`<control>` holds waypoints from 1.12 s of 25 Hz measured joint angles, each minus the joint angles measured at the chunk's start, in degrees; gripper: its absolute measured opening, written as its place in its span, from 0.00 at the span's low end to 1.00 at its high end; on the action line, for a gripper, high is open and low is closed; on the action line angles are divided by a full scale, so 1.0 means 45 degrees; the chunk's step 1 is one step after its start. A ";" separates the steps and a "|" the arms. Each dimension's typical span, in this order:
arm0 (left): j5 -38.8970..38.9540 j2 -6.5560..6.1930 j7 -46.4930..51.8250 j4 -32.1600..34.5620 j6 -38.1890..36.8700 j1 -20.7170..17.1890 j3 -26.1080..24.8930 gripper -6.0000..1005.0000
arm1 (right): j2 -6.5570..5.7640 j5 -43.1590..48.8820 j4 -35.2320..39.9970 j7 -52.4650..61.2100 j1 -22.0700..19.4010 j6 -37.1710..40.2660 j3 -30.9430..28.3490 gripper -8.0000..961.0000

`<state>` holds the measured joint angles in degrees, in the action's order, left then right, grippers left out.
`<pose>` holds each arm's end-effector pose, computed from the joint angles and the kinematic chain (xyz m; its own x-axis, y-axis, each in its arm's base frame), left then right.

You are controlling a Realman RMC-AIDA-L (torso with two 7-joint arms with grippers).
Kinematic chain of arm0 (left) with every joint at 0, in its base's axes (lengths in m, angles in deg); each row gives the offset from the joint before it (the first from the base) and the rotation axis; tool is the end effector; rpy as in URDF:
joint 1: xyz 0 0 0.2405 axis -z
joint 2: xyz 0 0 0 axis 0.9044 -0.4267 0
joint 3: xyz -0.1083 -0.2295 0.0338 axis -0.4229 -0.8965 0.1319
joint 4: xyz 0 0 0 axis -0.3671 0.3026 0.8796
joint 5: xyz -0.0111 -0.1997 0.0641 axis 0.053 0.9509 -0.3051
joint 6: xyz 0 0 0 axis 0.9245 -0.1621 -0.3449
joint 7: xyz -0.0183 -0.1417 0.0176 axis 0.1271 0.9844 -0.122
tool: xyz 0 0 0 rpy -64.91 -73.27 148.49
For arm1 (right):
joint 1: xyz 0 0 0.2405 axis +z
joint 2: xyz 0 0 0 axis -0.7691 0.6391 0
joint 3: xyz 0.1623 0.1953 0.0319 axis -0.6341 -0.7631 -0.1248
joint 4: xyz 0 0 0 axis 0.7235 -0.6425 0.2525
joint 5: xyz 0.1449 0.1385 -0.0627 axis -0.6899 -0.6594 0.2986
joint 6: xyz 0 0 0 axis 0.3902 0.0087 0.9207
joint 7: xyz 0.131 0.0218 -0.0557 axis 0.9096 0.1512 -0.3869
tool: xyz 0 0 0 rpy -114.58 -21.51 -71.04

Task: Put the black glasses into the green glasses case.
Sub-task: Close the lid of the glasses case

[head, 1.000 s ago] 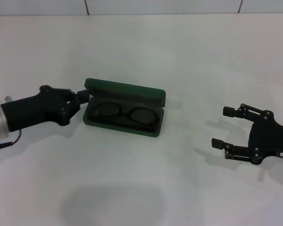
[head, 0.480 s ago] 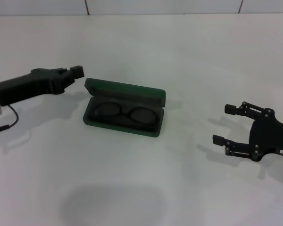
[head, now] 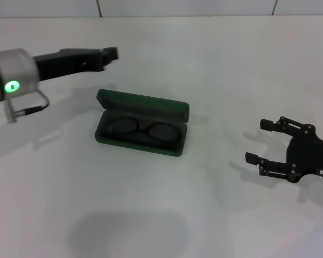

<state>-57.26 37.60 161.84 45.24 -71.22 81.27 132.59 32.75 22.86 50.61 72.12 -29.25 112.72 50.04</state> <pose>-0.2264 0.3588 0.0247 0.5349 0.5723 0.6215 0.8219 -0.5228 -0.2259 0.2966 0.2919 -0.0278 0.8519 -0.0316 -0.5227 -0.2640 -0.8879 -0.3766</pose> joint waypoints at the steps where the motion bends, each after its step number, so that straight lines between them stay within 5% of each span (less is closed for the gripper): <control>1: -0.0399 0.0001 0.0584 0.0604 0.0720 -0.0182 0.0721 0.02 | -0.0001 0.0000 -0.0002 -0.0004 -0.0001 -0.0062 -0.0001 0.84; 5: -0.1826 0.0004 0.2370 0.1988 0.2747 -0.0577 0.3131 0.02 | -0.0002 0.0000 0.0013 -0.0010 0.0007 -0.0160 -0.0001 0.84; 11: -0.2987 0.0018 0.3749 0.1883 0.5249 -0.0623 0.5617 0.02 | -0.0002 -0.0013 0.0082 -0.0015 0.0013 -0.0144 -0.0057 0.84; 19: -0.3185 0.0044 0.4431 0.0950 0.6933 -0.0558 0.6820 0.02 | 0.0025 -0.0017 -0.0001 -0.0232 -0.0084 0.0124 0.0040 0.84; 28: -0.3214 -0.0008 0.4834 0.0289 0.7033 -0.0321 0.6729 0.02 | 0.0038 0.0084 -0.0002 -0.0310 -0.0138 0.0479 0.0204 0.84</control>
<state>-71.72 37.56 183.59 46.55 -39.58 79.82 162.87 32.92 23.23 50.60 70.73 -29.87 114.87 50.95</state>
